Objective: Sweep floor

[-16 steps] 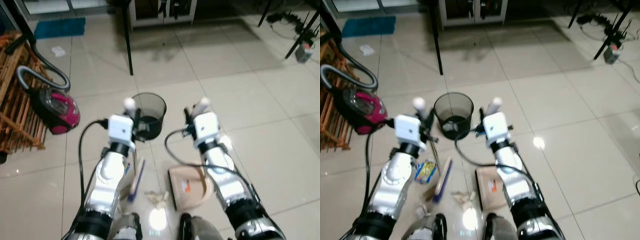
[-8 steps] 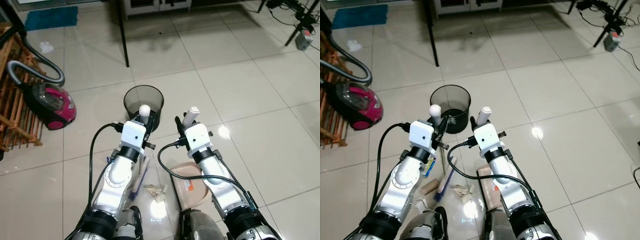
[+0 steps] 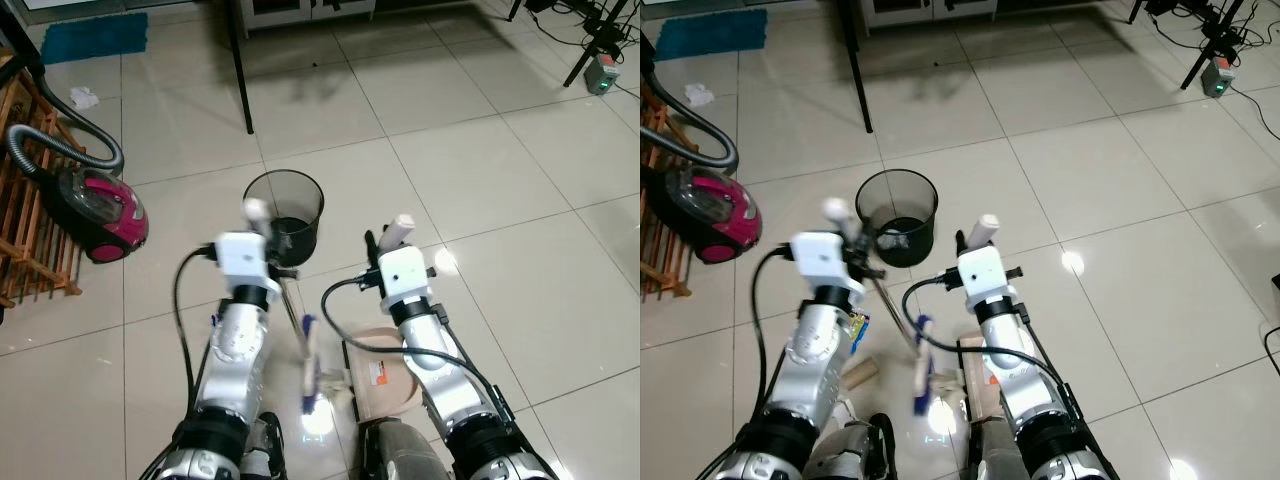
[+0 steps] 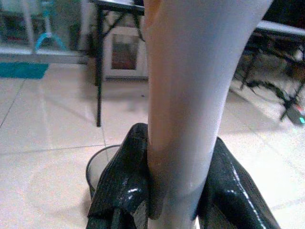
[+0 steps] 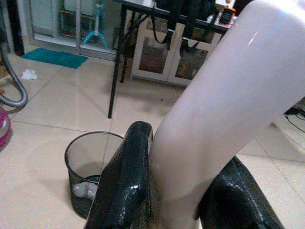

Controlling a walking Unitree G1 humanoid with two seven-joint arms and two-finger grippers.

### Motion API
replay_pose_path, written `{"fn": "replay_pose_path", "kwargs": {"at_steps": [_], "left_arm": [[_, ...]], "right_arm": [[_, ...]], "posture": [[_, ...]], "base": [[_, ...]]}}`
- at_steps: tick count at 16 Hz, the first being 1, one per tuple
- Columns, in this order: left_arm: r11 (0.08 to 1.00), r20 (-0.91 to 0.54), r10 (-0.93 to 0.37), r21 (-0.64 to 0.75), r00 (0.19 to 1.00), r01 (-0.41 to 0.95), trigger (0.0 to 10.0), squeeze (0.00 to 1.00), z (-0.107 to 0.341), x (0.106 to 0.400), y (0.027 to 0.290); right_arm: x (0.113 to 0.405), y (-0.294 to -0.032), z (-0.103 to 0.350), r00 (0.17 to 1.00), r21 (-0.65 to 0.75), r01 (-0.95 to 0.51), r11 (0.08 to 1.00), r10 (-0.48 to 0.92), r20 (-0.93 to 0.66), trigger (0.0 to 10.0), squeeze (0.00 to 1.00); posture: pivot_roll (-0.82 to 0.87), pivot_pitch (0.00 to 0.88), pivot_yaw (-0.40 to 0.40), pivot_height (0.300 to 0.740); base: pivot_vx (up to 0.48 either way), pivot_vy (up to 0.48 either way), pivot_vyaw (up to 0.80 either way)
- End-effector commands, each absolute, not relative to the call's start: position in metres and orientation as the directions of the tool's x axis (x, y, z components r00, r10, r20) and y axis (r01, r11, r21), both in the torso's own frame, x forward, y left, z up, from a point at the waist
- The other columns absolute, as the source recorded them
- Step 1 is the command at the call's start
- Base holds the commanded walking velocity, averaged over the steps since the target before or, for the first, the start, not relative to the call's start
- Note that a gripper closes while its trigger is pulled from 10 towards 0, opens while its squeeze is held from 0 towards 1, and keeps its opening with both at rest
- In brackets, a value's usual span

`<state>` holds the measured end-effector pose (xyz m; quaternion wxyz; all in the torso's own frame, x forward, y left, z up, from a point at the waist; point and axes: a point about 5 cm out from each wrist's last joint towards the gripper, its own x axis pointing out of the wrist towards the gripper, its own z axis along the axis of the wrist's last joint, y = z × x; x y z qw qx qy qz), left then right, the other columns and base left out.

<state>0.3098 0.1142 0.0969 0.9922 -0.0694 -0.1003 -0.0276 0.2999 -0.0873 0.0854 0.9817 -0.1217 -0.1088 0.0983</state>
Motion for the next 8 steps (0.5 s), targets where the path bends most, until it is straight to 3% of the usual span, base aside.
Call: {"fn": "replay_pose_path", "kwargs": {"at_steps": [1,8], "left_arm": [[0.973,0.189,-0.043,-0.213,0.981,0.084,10.0,0.00,0.096,0.310,0.109],[0.898,0.319,-0.125,-0.367,0.940,0.244,10.0,0.00,0.130,0.316,0.101]], "right_arm": [[0.299,-0.100,0.070,0.981,-0.263,-0.127,0.956,0.161,0.109,10.0,0.00],[0.308,-0.110,0.069,0.993,-0.173,-0.075,0.982,0.090,0.078,10.0,0.00]], "posture": [[-0.08,0.271,-0.014,0.740],[-0.06,0.228,-0.009,0.740]], "base": [[0.000,0.000,0.00],[0.000,0.000,0.00]]}}
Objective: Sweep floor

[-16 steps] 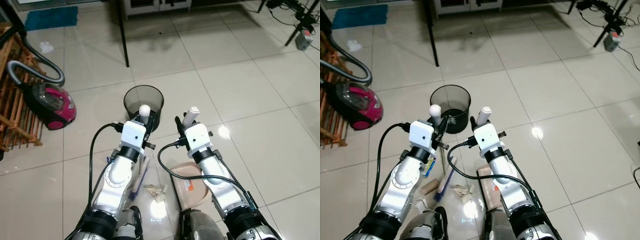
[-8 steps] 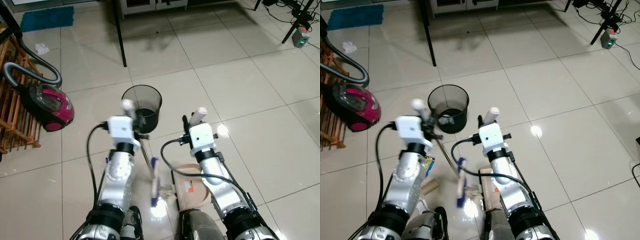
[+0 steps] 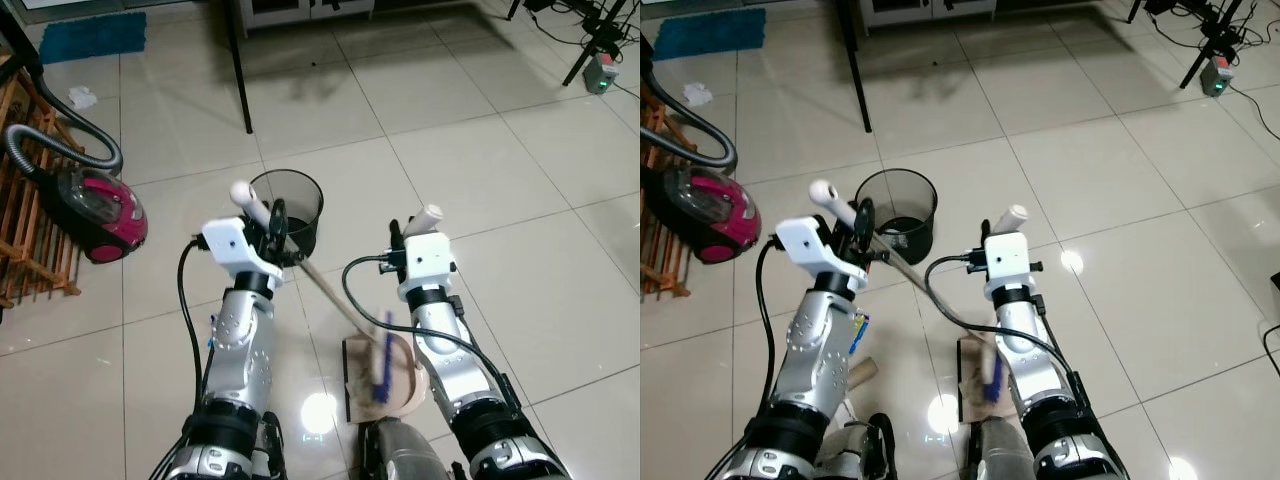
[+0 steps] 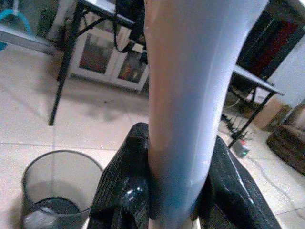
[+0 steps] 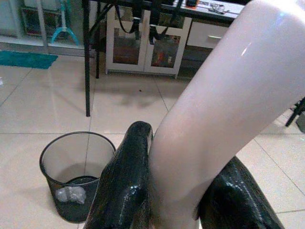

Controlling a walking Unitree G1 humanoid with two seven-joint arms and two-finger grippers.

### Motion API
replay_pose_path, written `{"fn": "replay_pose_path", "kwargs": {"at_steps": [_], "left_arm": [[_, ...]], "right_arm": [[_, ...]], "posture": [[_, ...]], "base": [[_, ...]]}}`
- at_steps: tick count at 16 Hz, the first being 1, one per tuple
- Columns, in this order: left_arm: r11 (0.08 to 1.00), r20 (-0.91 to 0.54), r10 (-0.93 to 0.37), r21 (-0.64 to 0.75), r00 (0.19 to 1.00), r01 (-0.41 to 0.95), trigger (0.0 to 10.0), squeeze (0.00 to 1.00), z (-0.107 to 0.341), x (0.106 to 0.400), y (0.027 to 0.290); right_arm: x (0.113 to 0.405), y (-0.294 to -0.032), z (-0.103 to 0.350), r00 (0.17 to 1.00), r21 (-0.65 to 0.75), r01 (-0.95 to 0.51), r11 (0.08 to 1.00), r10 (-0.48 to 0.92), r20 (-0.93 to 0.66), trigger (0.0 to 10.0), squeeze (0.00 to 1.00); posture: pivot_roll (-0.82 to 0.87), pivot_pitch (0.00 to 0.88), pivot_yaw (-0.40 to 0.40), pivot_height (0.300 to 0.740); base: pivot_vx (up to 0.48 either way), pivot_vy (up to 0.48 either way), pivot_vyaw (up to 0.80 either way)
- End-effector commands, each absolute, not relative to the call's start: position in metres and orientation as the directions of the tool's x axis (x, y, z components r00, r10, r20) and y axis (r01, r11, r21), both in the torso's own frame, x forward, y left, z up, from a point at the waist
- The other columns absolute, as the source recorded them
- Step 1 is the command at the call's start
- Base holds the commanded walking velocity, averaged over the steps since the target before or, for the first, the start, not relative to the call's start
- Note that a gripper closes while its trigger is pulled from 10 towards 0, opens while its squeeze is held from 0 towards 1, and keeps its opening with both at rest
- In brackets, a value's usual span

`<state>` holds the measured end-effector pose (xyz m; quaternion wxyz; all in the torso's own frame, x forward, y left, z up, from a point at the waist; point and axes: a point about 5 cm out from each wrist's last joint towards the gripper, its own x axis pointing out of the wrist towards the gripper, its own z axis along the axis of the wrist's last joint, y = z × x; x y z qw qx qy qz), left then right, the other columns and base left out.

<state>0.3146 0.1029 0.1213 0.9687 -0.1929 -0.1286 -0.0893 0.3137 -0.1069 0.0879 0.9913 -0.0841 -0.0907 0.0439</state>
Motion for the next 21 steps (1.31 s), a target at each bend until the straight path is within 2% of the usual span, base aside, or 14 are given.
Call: {"fn": "replay_pose_path", "kwargs": {"at_steps": [1,4,7,9,11,13,17,21], "left_arm": [[0.890,0.337,-0.148,-0.365,0.930,0.273,10.0,0.00,0.135,0.317,0.102],[0.879,0.415,-0.247,-0.284,0.876,0.383,10.0,0.00,0.157,0.318,0.104],[0.876,0.505,-0.284,-0.210,0.815,0.435,10.0,0.00,0.189,0.324,0.111],[0.906,0.542,-0.337,-0.038,0.770,0.423,10.0,0.00,0.207,0.327,0.120],[0.893,0.492,-0.429,0.101,0.758,0.439,10.0,0.00,0.200,0.325,0.122],[0.873,0.389,-0.478,0.109,0.788,0.476,10.0,0.00,0.170,0.319,0.113],[0.870,0.293,-0.489,0.097,0.822,0.483,10.0,0.00,0.138,0.314,0.098],[0.826,0.261,-0.518,-0.096,0.815,0.555,10.0,0.00,0.121,0.306,0.066]], "right_arm": [[0.308,-0.112,0.068,0.994,-0.168,-0.073,0.983,0.086,0.074,10.0,0.00],[0.310,-0.119,0.067,0.995,-0.158,-0.058,0.986,0.069,0.066,10.0,0.00],[0.312,-0.125,0.067,0.996,-0.161,-0.049,0.986,0.060,0.065,10.0,0.00],[0.312,-0.127,0.067,0.996,-0.163,-0.047,0.986,0.058,0.065,10.0,0.00],[0.311,-0.126,0.066,0.996,-0.160,-0.048,0.986,0.059,0.062,10.0,0.00],[0.310,-0.123,0.064,0.997,-0.157,-0.055,0.986,0.064,0.051,10.0,0.00],[0.310,-0.123,0.062,0.997,-0.159,-0.060,0.985,0.068,0.045,10.0,0.00],[0.309,-0.124,0.060,0.997,-0.162,-0.062,0.985,0.068,0.031,10.0,0.00]], "posture": [[-0.05,0.222,-0.006,0.740],[-0.05,0.207,-0.001,0.740],[-0.05,0.193,0.001,0.740],[-0.05,0.191,0.005,0.740],[-0.05,0.186,0.009,0.740],[-0.05,0.185,0.011,0.740],[-0.06,0.179,0.009,0.740],[-0.07,0.170,0.007,0.740]], "base": [[0.000,0.000,0.00],[0.000,0.000,0.00],[0.000,0.000,0.00],[0.000,0.000,0.00],[0.000,0.000,0.00],[0.000,0.000,0.00],[0.000,0.000,0.00],[0.000,0.000,0.00]]}}
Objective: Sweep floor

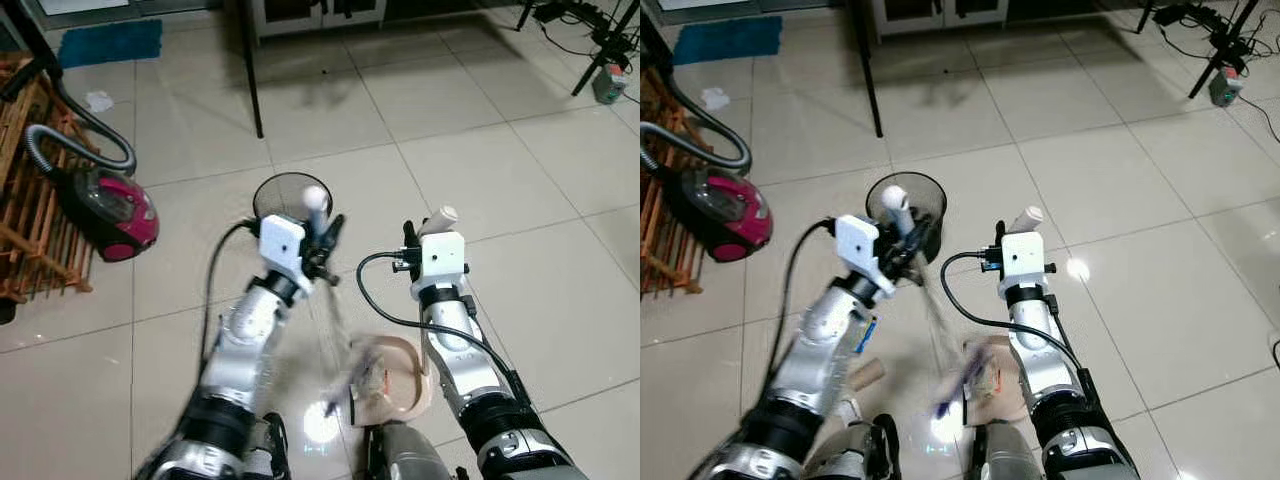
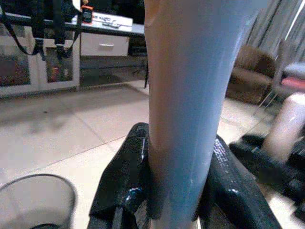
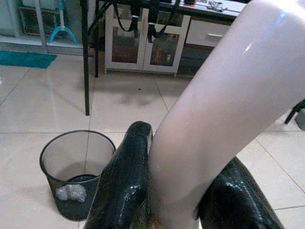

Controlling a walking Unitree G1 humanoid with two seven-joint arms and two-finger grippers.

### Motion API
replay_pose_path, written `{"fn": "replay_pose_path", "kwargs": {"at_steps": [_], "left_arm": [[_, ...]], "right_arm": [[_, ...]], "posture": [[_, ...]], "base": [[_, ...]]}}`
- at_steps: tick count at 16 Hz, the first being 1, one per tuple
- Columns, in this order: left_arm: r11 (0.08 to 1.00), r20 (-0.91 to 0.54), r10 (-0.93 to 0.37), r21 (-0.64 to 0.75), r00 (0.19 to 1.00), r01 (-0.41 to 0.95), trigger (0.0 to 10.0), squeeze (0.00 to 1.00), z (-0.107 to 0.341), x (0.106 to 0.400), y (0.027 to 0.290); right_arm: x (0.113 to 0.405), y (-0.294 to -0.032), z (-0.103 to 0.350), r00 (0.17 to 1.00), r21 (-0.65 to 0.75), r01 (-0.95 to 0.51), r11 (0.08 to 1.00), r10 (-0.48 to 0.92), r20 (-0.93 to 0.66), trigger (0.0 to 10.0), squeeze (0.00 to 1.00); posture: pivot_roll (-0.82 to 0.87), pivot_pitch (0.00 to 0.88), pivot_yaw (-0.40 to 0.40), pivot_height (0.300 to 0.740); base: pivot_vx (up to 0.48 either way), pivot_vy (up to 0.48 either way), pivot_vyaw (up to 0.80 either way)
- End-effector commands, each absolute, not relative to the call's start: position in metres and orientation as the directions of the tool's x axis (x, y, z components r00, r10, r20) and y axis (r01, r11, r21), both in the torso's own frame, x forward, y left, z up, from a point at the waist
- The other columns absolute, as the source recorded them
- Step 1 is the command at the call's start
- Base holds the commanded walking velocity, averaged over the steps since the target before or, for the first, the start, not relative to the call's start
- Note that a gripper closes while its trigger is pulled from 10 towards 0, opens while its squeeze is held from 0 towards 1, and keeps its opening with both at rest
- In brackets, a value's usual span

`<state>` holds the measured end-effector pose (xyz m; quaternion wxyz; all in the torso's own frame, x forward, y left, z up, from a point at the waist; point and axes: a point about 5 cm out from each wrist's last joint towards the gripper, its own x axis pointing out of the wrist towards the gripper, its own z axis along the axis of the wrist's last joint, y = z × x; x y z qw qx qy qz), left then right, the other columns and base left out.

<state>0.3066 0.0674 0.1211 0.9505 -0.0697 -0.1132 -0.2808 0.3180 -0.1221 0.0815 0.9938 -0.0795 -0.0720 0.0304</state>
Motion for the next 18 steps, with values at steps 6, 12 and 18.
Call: {"fn": "replay_pose_path", "kwargs": {"at_steps": [6,12,18], "left_arm": [[0.832,0.331,-0.378,-0.288,0.864,0.474,10.0,0.00,0.137,0.316,0.070],[0.857,0.496,-0.472,0.064,0.729,0.511,10.0,0.00,0.191,0.320,0.106],[0.883,0.444,-0.466,0.174,0.765,0.436,10.0,0.00,0.219,0.316,0.161]], "right_arm": [[0.311,-0.126,0.059,0.998,-0.161,-0.057,0.985,0.061,0.019,10.0,0.00],[0.313,-0.137,0.060,1.000,-0.136,-0.015,0.991,0.017,0.015,10.0,0.00],[0.327,-0.169,0.093,0.988,-0.013,0.111,0.994,-0.109,0.113,10.0,0.00]], "posture": [[-0.07,0.162,0.002,0.740],[-0.05,0.139,0.003,0.740],[-0.03,0.099,0.009,0.740]], "base": [[0.000,0.000,0.00],[0.000,0.000,0.00],[0.000,0.000,0.00]]}}
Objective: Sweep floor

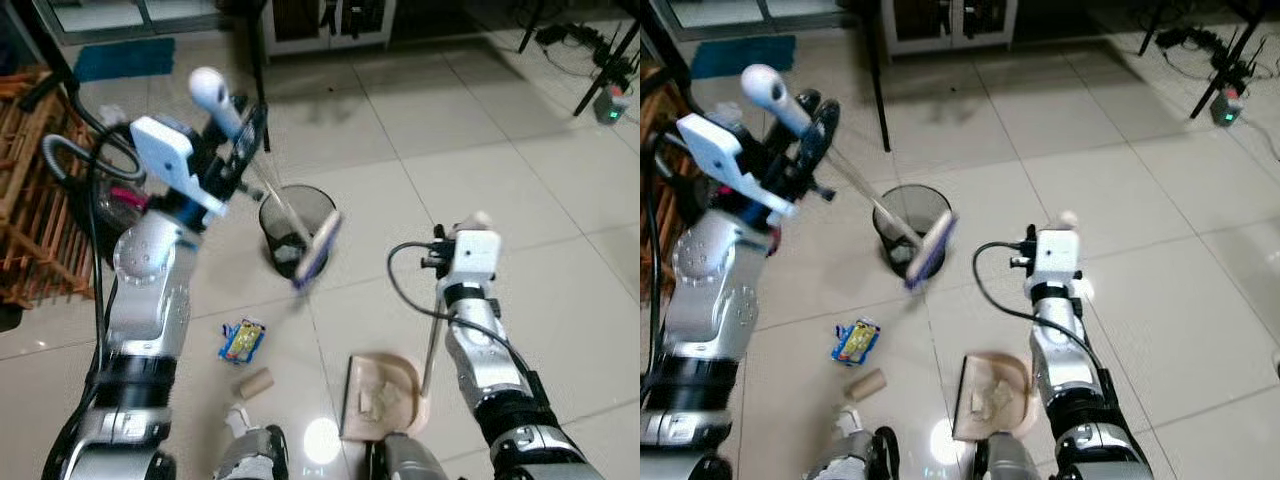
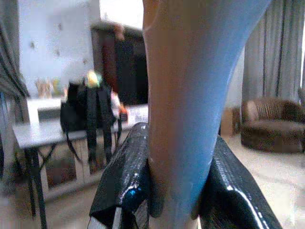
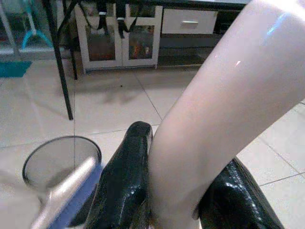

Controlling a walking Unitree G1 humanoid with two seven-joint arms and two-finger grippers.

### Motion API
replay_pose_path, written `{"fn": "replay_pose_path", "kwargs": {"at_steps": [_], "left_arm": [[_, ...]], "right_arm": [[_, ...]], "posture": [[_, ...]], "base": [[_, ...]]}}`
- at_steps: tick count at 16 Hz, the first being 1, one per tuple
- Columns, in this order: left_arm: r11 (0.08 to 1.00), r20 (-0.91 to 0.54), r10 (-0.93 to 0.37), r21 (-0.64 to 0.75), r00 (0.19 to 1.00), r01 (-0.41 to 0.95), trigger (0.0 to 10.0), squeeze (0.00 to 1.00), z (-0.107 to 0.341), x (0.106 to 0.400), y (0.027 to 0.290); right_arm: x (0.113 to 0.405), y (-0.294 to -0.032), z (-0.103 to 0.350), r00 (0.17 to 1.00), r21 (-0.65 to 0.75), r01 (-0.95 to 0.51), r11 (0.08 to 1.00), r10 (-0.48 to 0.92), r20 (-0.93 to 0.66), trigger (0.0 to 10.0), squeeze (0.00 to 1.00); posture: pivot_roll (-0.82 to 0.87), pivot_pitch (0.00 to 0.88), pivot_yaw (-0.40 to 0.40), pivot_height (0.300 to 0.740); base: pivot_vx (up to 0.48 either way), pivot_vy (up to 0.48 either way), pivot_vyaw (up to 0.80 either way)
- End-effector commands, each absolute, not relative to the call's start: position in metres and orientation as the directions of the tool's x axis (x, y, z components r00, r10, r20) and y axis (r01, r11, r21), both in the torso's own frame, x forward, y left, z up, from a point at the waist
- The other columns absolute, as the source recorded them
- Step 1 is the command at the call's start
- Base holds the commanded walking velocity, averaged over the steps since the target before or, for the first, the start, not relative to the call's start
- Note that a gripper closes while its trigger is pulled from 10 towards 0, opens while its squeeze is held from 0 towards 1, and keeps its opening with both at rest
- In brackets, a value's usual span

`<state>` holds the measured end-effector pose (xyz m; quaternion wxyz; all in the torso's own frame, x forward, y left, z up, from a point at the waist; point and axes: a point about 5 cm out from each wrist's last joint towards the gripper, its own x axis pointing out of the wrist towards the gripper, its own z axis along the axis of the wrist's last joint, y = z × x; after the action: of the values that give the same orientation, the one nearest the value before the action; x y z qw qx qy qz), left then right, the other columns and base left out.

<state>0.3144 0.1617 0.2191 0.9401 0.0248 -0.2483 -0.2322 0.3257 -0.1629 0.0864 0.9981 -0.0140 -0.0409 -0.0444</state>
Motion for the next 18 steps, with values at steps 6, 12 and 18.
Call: {"fn": "replay_pose_path", "kwargs": {"at_steps": [6,12,18], "left_arm": [[0.948,0.231,-0.317,0.115,0.920,0.298,10.0,0.00,0.171,0.293,0.171],[0.971,0.194,-0.232,0.109,0.953,0.214,10.0,0.00,0.164,0.292,0.173],[0.979,0.213,-0.191,0.109,0.958,0.171,10.0,0.00,0.161,0.292,0.171]], "right_arm": [[0.337,-0.216,0.175,0.917,0.186,0.228,0.956,-0.275,0.289,10.0,0.00],[0.328,-0.241,0.219,0.873,0.290,0.270,0.918,-0.361,0.328,10.0,0.00],[0.319,-0.261,0.266,0.824,0.373,0.276,0.886,-0.418,0.383,10.0,0.00]], "posture": [[-0.03,0.074,0.016,0.740],[-0.04,0.052,0.022,0.740],[-0.04,0.042,0.032,0.740]], "base": [[0.000,0.000,0.00],[0.000,0.000,0.00],[0.152,0.000,0.00]]}}
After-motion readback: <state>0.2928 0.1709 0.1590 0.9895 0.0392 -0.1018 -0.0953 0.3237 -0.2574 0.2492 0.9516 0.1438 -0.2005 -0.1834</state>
